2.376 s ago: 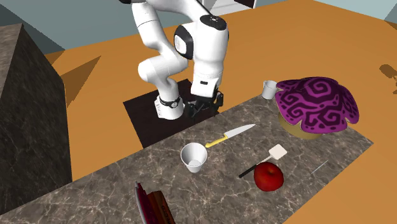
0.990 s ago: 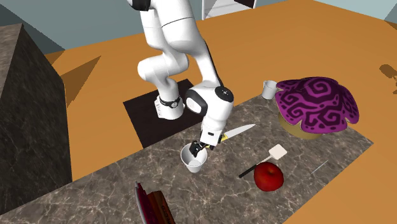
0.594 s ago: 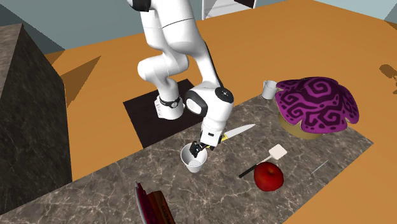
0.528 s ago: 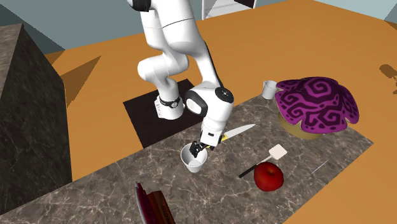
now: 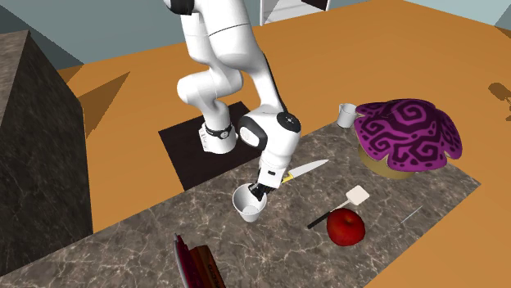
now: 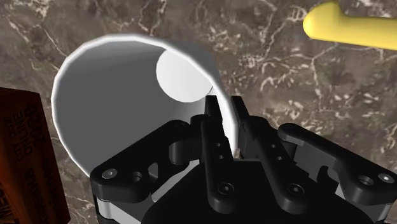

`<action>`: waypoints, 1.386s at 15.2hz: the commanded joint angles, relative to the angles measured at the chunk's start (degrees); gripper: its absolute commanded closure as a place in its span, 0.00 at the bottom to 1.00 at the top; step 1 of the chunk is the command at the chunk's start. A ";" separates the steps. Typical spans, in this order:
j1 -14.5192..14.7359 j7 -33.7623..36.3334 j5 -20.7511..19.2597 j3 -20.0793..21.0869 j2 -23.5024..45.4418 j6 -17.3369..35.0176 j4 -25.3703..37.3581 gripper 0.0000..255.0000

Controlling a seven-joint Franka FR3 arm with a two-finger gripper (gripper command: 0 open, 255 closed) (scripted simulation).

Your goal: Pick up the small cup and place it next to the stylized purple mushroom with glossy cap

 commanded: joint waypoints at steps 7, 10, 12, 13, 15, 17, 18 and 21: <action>0.88 -3.09 3.39 -0.16 -4.36 -4.34 0.34 1.00; 1.39 -4.62 4.98 -0.33 -6.78 -7.02 0.77 1.00; 1.71 -5.52 5.88 -0.46 -8.31 -8.83 1.15 1.00; 1.87 -5.94 6.29 -0.53 -9.04 -9.74 1.36 1.00; 2.15 -6.72 7.04 -0.67 -10.46 -11.55 1.84 1.00; 2.41 -7.45 7.70 -0.79 -11.80 -13.37 2.38 1.00; 2.53 -7.79 8.00 -0.85 -12.45 -14.27 2.67 1.00; 2.86 -8.73 8.81 -1.03 -14.27 -16.97 3.64 1.00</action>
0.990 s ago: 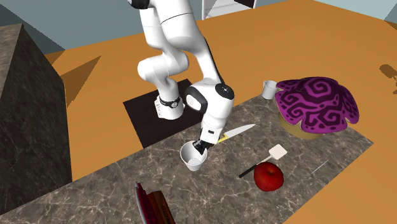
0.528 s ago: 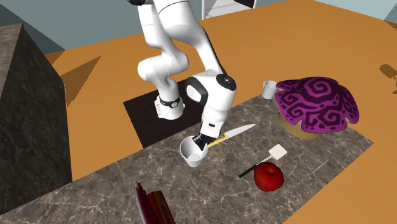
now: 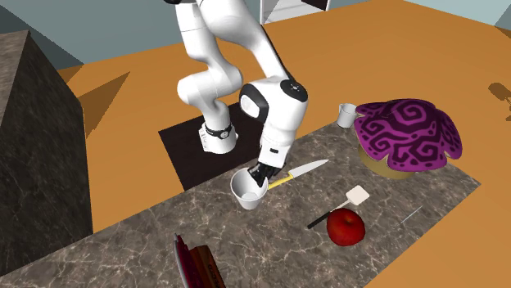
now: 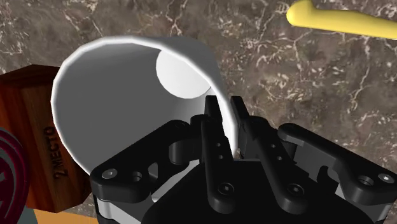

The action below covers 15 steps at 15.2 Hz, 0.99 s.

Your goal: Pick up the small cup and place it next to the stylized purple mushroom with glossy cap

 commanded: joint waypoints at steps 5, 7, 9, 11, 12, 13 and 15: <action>0.42 -1.80 1.21 -0.42 -3.13 -5.19 2.22 1.00; 0.56 -2.29 1.56 -0.50 -4.07 -6.94 3.07 1.00; 0.68 -2.76 1.87 -0.58 -4.94 -8.67 3.98 1.00; 0.79 -3.20 2.15 -0.65 -5.74 -10.38 4.94 1.00; 0.84 -3.41 2.27 -0.68 -6.11 -11.23 5.43 1.00; 0.88 -3.62 2.39 -0.72 -6.47 -12.08 5.94 1.00; 0.96 -4.02 2.62 -0.77 -7.13 -13.75 6.99 1.00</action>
